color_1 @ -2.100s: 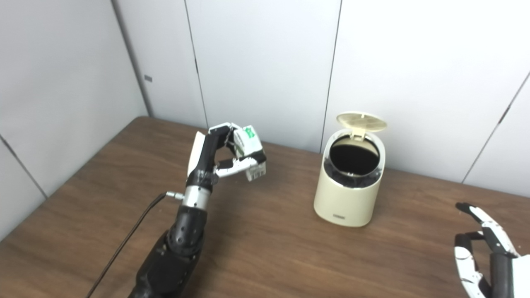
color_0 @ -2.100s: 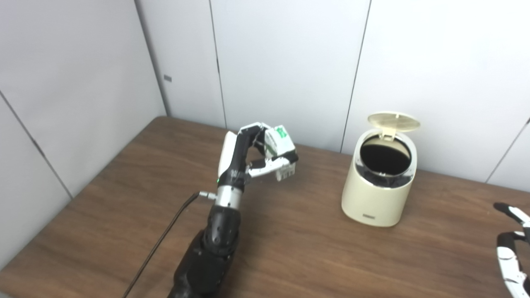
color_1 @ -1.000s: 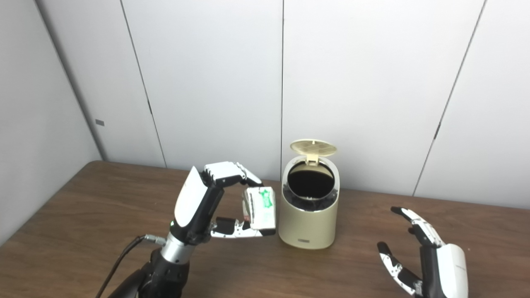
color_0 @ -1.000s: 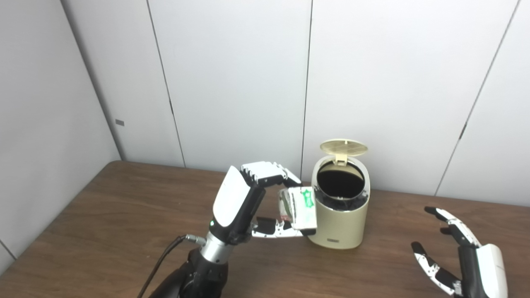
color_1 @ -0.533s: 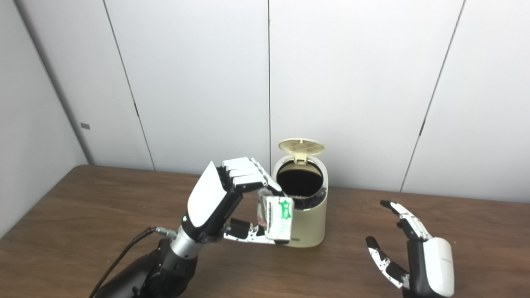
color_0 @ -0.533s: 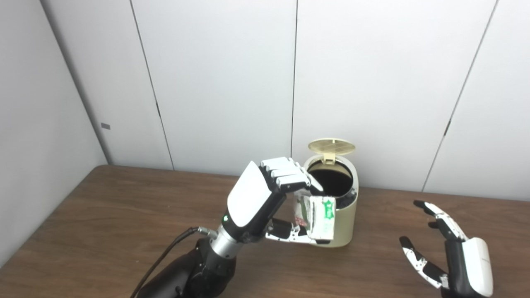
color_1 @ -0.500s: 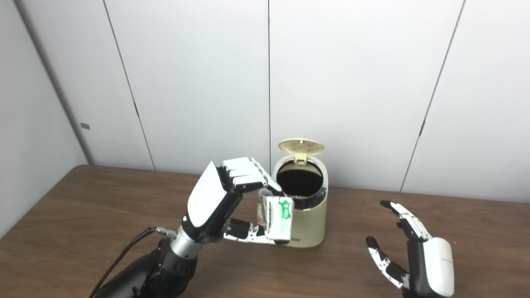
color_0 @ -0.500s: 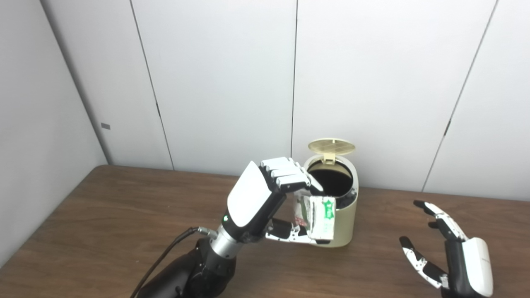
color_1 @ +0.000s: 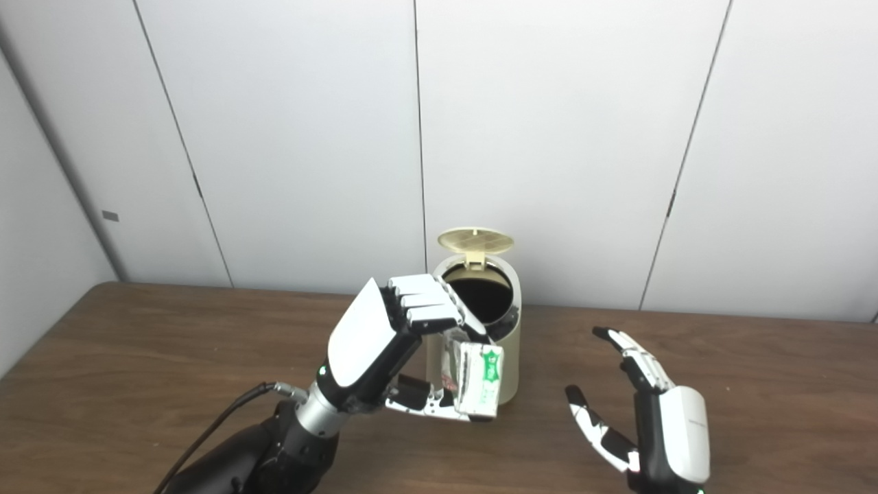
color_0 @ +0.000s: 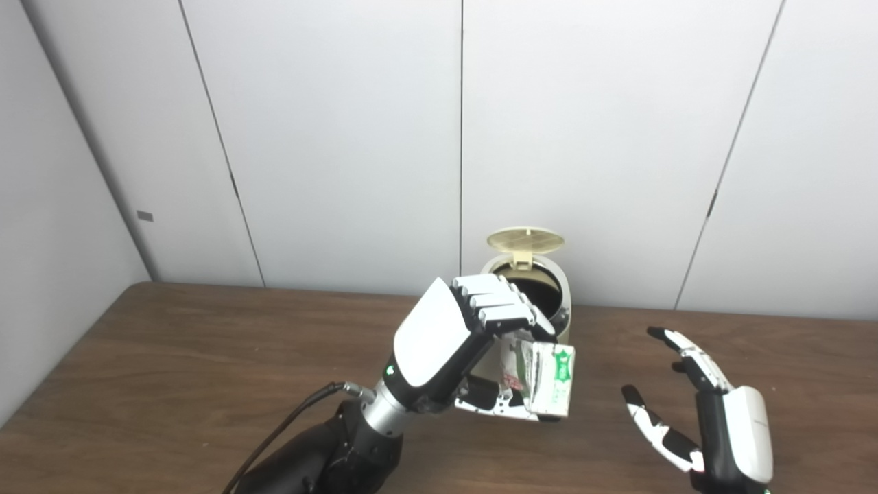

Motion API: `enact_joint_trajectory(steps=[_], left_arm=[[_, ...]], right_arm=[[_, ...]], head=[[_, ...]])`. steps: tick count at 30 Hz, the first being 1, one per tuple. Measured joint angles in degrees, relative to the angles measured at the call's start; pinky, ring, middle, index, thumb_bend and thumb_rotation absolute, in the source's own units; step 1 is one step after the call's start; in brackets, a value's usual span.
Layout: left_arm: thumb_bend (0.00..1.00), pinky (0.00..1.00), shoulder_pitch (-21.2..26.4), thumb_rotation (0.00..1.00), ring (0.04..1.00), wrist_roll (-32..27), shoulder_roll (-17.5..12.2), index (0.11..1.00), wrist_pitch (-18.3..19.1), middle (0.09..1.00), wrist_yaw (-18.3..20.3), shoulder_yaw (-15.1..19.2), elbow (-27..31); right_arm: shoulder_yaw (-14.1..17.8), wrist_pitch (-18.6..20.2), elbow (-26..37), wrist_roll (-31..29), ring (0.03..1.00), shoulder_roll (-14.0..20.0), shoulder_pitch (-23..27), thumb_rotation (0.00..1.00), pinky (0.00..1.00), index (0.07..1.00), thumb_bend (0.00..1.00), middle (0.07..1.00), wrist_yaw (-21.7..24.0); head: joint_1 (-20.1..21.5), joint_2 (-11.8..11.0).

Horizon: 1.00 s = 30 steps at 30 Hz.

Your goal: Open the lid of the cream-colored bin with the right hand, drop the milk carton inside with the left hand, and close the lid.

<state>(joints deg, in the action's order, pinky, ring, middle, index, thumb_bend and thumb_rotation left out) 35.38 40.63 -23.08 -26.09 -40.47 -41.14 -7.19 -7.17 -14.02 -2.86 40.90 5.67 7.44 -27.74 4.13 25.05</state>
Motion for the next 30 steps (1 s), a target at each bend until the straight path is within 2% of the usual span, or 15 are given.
enact_joint_trajectory(steps=[5, 7, 13, 23, 27, 30], left_arm=[[0.5, 0.47, 1.9, 0.0, 0.465, 0.0, -0.2, 0.487, -0.1, 0.467, -2.8, -2.2, -2.4], [0.5, 0.47, 2.6, 0.0, 0.464, 0.0, -0.4, 0.488, -0.1, 0.467, -3.8, -3.2, -3.1], [0.51, 0.48, 5.0, 0.0, 0.463, -0.6, -1.1, 0.486, -0.1, 0.47, -4.6, -5.4, -4.0], [0.5, 0.47, 9.2, 0.0, 0.47, -3.3, -2.6, 0.481, -0.2, 0.472, -6.9, -9.5, -7.3], [0.5, 0.46, 12.1, 0.0, 0.473, -4.9, -2.3, 0.478, -0.5, 0.474, -8.3, -11.0, -11.2], [0.5, 0.45, 14.4, 0.0, 0.475, -6.0, -2.0, 0.483, -0.3, 0.472, -11.0, -12.8, -15.7]], right_arm=[[-0.4, 0.0, 0.9, 0.4, 0.8, -0.7, -0.8, 0.34, 0.67, 0.802, 0.17, 0.836, 0.0], [-0.5, 0.0, 1.1, 0.4, 0.807, -0.7, -0.9, 0.3, 0.68, 0.802, 0.17, 0.837, 0.0], [-0.7, 0.0, 2.1, 0.4, 0.812, -1.1, -1.7, 0.31, 0.68, 0.802, 0.17, 0.836, 0.0], [-1.0, 0.0, 2.9, 0.9, 0.795, -1.2, -2.5, 0.19, 0.66, 0.786, 0.18, 0.816, -0.3], [-1.1, 0.0, 3.2, 1.1, 0.797, -1.2, -2.8, 0.19, 0.65, 0.784, 0.18, 0.814, -0.6], [-1.2, 0.3, 3.9, 1.2, 0.8, -1.3, -3.3, 0.2, 0.66, 0.788, 0.17, 0.818, -0.6]], head=[[0.4, 0.0], [0.6, 0.0], [1.4, 0.0], [2.7, 0.4], [2.8, 0.8], [2.8, 1.0]])
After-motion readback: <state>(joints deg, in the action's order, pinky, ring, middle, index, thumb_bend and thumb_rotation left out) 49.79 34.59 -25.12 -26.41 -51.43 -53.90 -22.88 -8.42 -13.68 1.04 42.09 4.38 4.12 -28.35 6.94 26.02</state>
